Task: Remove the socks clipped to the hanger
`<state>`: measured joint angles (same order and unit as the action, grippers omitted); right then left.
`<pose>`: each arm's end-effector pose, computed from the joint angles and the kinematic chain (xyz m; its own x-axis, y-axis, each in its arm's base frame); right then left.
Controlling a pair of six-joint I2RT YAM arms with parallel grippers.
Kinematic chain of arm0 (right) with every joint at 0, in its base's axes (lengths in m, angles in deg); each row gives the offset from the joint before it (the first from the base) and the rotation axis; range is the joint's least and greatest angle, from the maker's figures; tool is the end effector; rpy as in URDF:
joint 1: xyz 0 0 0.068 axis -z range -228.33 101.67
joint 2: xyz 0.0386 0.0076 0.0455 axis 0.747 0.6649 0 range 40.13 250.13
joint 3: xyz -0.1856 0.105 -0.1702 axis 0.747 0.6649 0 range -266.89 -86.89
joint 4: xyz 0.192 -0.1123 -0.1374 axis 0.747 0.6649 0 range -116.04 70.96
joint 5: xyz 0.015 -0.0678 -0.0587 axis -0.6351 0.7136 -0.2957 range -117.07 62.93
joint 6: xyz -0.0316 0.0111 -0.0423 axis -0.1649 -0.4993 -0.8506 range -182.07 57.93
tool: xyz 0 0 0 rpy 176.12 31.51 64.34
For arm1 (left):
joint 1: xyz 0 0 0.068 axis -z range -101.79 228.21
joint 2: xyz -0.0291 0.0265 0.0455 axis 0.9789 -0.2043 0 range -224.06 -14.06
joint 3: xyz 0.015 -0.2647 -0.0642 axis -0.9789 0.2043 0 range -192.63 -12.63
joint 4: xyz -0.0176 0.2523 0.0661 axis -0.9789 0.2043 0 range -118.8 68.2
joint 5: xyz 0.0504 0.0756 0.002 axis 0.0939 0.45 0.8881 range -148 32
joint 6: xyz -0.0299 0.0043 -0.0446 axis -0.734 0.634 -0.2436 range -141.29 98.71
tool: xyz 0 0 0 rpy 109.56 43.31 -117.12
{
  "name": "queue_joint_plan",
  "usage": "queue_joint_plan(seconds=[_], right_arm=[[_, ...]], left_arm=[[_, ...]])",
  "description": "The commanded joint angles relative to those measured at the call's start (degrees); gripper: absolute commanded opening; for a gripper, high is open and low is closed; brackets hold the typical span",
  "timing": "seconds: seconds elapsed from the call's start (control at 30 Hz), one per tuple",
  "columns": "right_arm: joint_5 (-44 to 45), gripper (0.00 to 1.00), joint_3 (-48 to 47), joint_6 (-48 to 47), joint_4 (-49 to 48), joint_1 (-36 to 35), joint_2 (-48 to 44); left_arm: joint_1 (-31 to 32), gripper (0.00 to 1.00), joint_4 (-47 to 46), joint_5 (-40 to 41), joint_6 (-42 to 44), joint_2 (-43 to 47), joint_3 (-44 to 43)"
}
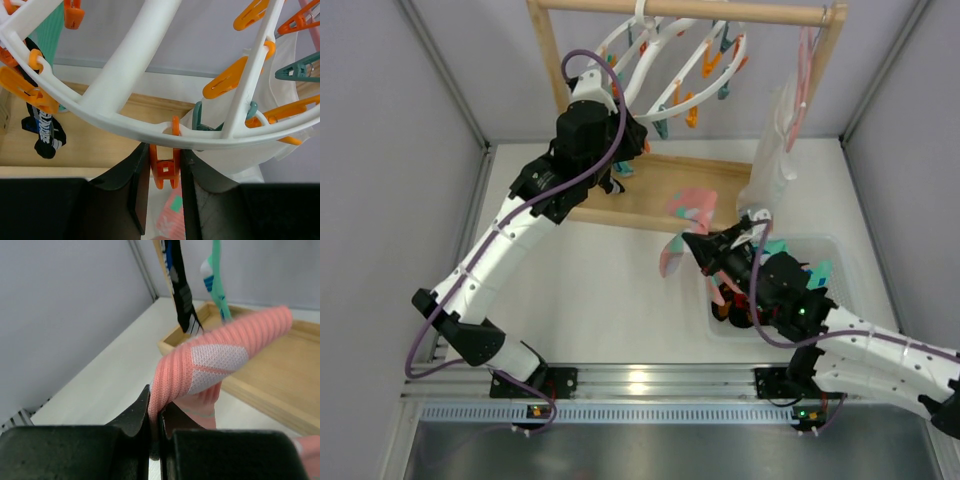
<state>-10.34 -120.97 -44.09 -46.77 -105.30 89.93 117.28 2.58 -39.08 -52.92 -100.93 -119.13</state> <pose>0.1228 0.1699 0.3160 -0.1543 0.3050 -0.9398 -0.6298 0.7026 0.3314 0.2568 -0.1936 0.4940 -0.3180 -0.3809 -0.8682 0.2149 0.8630 -0.4573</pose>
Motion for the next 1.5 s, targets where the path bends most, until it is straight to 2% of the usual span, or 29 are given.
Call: queue_joint_plan(seconds=[0.0, 0.1, 0.3, 0.47, 0.6, 0.77, 0.9, 0.97, 1.1, 1.13, 1.17, 1.2, 1.3, 1.33, 1.47], right_arm=[[5.0, 0.0, 0.7, -3.9, 7.1, -0.7, -6.8], [5.9, 0.0, 0.5, -5.0, 9.7, 1.8, -7.0], [1.3, 0.0, -1.3, -5.8, 8.3, 4.1, 0.6], [5.8, 0.0, -1.9, -2.0, 10.3, 6.1, 5.1], [18.0, 0.0, 2.5, 8.3, 16.6, 8.2, -4.4], [22.5, 0.0, 4.1, 10.6, 25.6, 8.6, -11.5], [27.5, 0.0, 3.6, 12.6, 33.4, 8.8, -15.9], [29.1, 0.0, 3.1, 13.7, 37.1, 9.0, -16.4], [29.3, 0.0, 2.5, 17.4, 46.9, 9.8, -16.1], [29.8, 0.0, 2.0, 18.7, 49.3, 9.7, -16.1], [30.7, 0.0, 1.7, 21.2, 51.4, 9.7, -16.7], [31.2, 0.0, 1.6, 22.5, 55.2, 9.7, -18.5], [32.3, 0.0, 1.4, 26.5, 60.8, 9.8, -25.2], [32.3, 0.0, 1.6, 27.2, 61.3, 9.7, -27.2], [33.5, 0.0, 0.0, 29.4, 66.4, 9.7, -33.4]], left_arm=[[0.0, 0.13, -4.2, -0.4, -0.2, 0.7, 1.0], [0.0, 0.14, -5.7, -1.8, -0.9, 1.5, 3.2], [0.0, 0.16, -6.2, -3.5, -1.1, 1.6, 4.4], [0.0, 0.18, -6.2, -4.4, -0.3, 2.5, 5.9], [0.0, 0.19, -6.2, -3.8, 0.8, 3.6, 7.2], [0.0, 0.2, -6.1, -3.4, 1.1, 4.5, 8.2], [0.0, 0.3, -6.1, -2.8, 1.0, 4.7, 8.8], [0.0, 0.32, -6.1, -3.1, 1.0, 4.7, 9.0], [0.0, 0.43, -6.2, -3.8, 0.9, 4.9, 9.3], [0.1, 0.56, -6.2, -3.8, 0.9, 5.1, 9.4], [0.0, 0.61, -6.2, -3.7, 0.8, 5.2, 9.5], [0.0, 0.71, -6.2, -3.7, 0.8, 5.5, 9.6], [0.0, 0.84, -6.2, -3.5, 0.8, 6.1, 9.9], [0.0, 0.98, -6.2, -3.3, 0.8, 6.2, 10.1], [0.0, 0.98, -6.1, -3.0, 0.8, 6.5, 10.4]])
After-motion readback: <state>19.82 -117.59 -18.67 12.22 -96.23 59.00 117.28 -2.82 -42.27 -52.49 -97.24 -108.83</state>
